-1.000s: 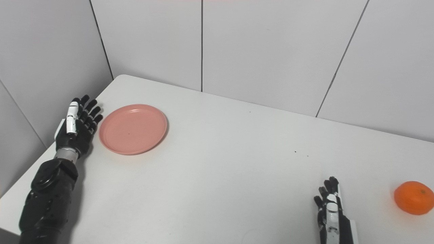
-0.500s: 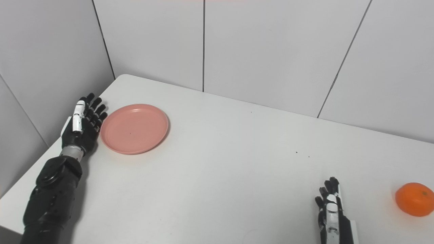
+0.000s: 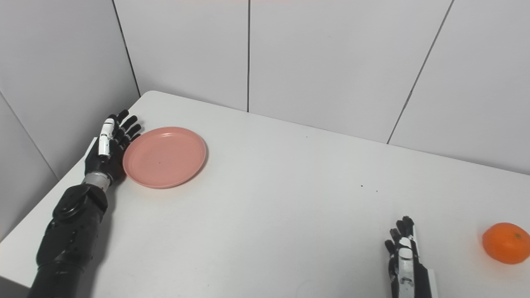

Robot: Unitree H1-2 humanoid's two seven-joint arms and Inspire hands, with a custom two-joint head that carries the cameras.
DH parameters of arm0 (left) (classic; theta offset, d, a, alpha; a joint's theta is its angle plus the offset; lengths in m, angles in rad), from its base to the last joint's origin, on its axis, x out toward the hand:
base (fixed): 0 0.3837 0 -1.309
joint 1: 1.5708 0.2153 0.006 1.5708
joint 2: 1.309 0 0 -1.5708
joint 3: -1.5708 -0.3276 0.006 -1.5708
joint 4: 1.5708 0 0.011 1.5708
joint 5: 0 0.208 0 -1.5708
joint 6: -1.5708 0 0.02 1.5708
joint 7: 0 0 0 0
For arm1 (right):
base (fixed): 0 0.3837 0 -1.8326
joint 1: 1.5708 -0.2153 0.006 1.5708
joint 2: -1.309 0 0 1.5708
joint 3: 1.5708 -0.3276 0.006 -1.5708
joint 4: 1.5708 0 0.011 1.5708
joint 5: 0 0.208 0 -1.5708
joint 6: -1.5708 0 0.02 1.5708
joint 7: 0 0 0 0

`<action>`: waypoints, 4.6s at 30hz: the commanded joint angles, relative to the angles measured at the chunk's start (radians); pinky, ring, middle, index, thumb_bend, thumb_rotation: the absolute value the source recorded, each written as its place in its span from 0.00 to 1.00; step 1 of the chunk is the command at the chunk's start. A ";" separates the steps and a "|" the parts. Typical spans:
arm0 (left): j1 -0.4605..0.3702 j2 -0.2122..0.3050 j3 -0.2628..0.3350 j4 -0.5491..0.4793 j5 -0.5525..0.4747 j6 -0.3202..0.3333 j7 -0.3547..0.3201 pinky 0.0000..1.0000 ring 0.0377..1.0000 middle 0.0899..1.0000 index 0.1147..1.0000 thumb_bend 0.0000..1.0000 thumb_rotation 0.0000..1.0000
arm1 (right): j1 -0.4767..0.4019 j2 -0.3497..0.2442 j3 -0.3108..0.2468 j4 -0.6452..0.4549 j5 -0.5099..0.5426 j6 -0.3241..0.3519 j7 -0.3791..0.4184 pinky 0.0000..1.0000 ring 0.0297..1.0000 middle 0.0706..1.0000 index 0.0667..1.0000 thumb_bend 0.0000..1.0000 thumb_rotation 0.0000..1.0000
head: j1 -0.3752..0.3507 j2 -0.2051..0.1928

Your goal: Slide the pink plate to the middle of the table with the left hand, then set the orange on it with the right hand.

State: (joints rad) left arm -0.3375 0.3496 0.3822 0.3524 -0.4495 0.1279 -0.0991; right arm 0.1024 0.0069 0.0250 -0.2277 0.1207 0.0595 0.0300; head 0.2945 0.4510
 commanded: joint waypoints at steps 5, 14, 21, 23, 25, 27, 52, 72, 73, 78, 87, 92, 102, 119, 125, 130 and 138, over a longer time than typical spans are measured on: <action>-0.018 0.012 -0.021 0.026 0.001 -0.012 -0.046 0.93 0.93 0.92 0.91 0.35 1.00 | -0.012 -0.002 -0.002 -0.032 0.007 -0.016 0.010 1.00 1.00 1.00 1.00 0.13 1.00 | 0.000 0.003; -0.016 -0.006 -0.020 0.010 -0.008 0.007 -0.054 0.93 0.93 0.93 0.91 0.37 1.00 | -0.014 0.008 0.002 -0.042 0.005 -0.007 0.005 1.00 1.00 1.00 1.00 0.13 1.00 | -0.010 0.003; -0.008 -0.028 -0.032 -0.028 0.005 0.026 -0.044 0.94 0.94 0.93 0.91 0.37 1.00 | -0.014 0.006 0.002 -0.037 -0.001 -0.011 0.008 1.00 1.00 1.00 1.00 0.12 1.00 | -0.013 0.005; -0.006 -0.032 -0.040 -0.039 0.014 0.035 -0.038 0.92 0.92 0.92 0.90 0.37 1.00 | -0.013 0.005 0.004 -0.038 -0.007 -0.011 0.006 1.00 1.00 1.00 1.00 0.12 1.00 | -0.014 0.007; -0.006 -0.037 -0.047 -0.052 0.016 0.047 -0.031 0.92 0.92 0.92 0.91 0.38 1.00 | -0.011 0.005 0.006 -0.043 -0.017 -0.009 0.004 1.00 1.00 1.00 1.00 0.12 1.00 | -0.015 0.008; -0.007 -0.038 -0.052 -0.056 0.016 0.049 -0.034 0.92 0.92 0.92 0.92 0.37 1.00 | -0.009 0.006 0.007 -0.046 -0.013 -0.008 0.006 1.00 1.00 1.00 1.00 0.12 1.00 | -0.017 0.011; -0.015 -0.114 -0.106 -0.136 0.023 0.130 -0.021 0.93 0.93 0.92 0.91 0.36 1.00 | -0.009 0.011 0.014 -0.048 -0.030 -0.009 0.001 1.00 1.00 1.00 1.00 0.15 1.00 | -0.035 0.034; 0.000 -0.177 -0.159 -0.222 0.047 0.187 -0.010 0.92 0.92 0.91 0.90 0.34 1.00 | -0.006 0.027 0.016 -0.060 -0.036 0.005 -0.009 1.00 1.00 1.00 1.00 0.18 1.00 | -0.051 0.056; 0.001 -0.182 -0.162 -0.230 0.049 0.193 -0.006 0.91 0.91 0.91 0.90 0.35 1.00 | -0.006 0.027 0.016 -0.059 -0.033 0.002 -0.007 1.00 1.00 1.00 1.00 0.18 1.00 | -0.053 0.057; 0.006 -0.201 -0.177 -0.250 0.057 0.212 0.007 0.90 0.91 0.90 0.89 0.35 1.00 | -0.007 0.029 0.017 -0.058 -0.044 0.002 -0.007 1.00 1.00 1.00 1.00 0.19 1.00 | -0.061 0.064; 0.013 -0.216 -0.216 -0.234 0.062 0.186 -0.020 0.92 0.92 0.92 0.90 0.35 1.00 | -0.006 0.038 0.020 -0.064 -0.054 0.004 -0.014 1.00 1.00 1.00 1.00 0.19 1.00 | -0.095 0.077; 0.013 -0.236 -0.232 -0.241 0.072 0.201 -0.021 0.92 0.93 0.92 0.90 0.34 1.00 | -0.006 0.040 0.027 -0.069 -0.069 0.015 -0.015 1.00 1.00 1.00 1.00 0.18 1.00 | -0.104 0.081; 0.036 -0.299 -0.283 -0.282 0.102 0.214 -0.003 0.91 0.92 0.91 0.89 0.36 1.00 | -0.005 0.049 0.029 -0.063 -0.063 0.010 -0.018 1.00 1.00 1.00 1.00 0.22 1.00 | -0.121 0.089; 0.074 -0.350 -0.346 -0.343 0.143 0.235 -0.007 0.91 0.91 0.91 0.90 0.36 1.00 | -0.010 0.069 0.031 -0.050 -0.078 -0.016 -0.032 1.00 1.00 1.00 1.00 0.22 1.00 | -0.170 0.109; 0.091 -0.368 -0.367 -0.362 0.157 0.228 -0.009 0.92 0.92 0.92 0.91 0.37 1.00 | -0.012 0.078 0.034 -0.053 -0.084 -0.007 -0.037 1.00 1.00 1.00 1.00 0.22 1.00 | -0.196 0.120; 0.110 -0.384 -0.390 -0.386 0.173 0.235 -0.002 0.91 0.92 0.92 0.91 0.37 1.00 | -0.013 0.085 0.042 -0.055 -0.102 -0.008 -0.048 1.00 1.00 1.00 1.00 0.22 1.00 | -0.223 0.131; 0.137 -0.404 -0.422 -0.409 0.199 0.226 0.000 0.90 0.91 0.91 0.90 0.38 1.00 | -0.018 0.097 0.048 -0.059 -0.130 0.008 -0.060 1.00 1.00 1.00 1.00 0.24 1.00 | -0.252 0.143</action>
State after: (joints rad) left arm -0.2068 -0.0415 -0.0323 -0.0441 -0.2554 0.3477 -0.1025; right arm 0.1046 0.0947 0.0681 -0.2574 -0.0016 0.0657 -0.0230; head 0.0476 0.5921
